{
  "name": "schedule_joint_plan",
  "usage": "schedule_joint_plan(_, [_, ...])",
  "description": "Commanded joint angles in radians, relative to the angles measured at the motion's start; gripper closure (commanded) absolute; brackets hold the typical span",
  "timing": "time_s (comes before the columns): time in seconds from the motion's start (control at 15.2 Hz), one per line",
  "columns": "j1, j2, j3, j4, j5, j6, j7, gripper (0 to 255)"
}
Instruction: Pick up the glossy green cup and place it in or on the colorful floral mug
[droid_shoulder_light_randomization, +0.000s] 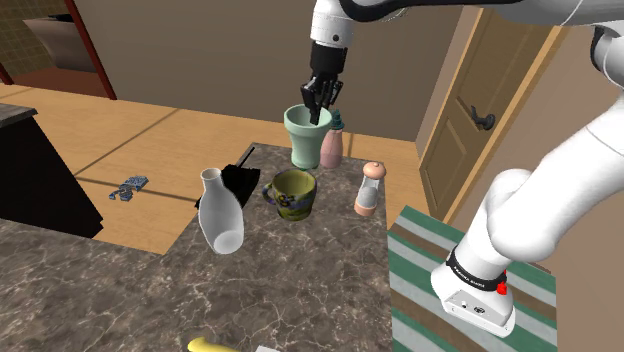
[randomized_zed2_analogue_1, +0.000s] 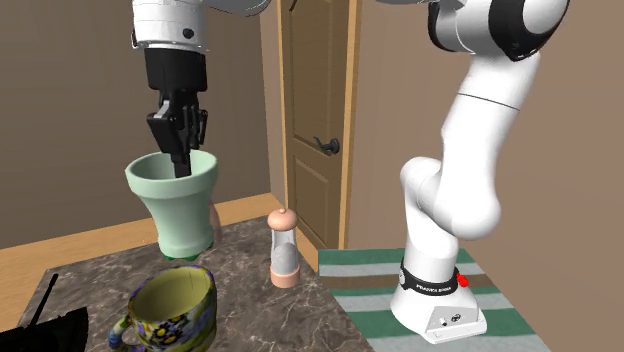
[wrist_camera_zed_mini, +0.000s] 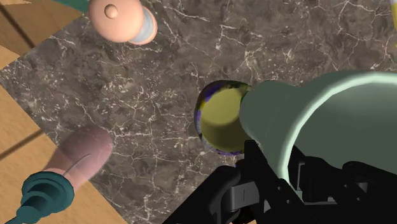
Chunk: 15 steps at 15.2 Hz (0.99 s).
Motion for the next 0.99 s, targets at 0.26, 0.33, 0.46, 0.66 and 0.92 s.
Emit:
schedule_joint_plan(0.26, [-0.019, 0.218, -0.021, 0.249, -0.018, -0.035, -0.032, 255])
schedule_joint_plan(0.33, [-0.019, 0.216, -0.021, 0.233, -0.018, -0.021, -0.033, 255])
schedule_joint_plan(0.46, [-0.019, 0.212, -0.021, 0.202, -0.017, 0.007, -0.035, 255])
schedule_joint_plan(0.66, [-0.018, 0.209, -0.021, 0.158, -0.016, 0.047, -0.039, 255])
schedule_joint_plan(0.92, [-0.018, 0.207, -0.020, 0.102, -0.015, 0.101, -0.043, 255])
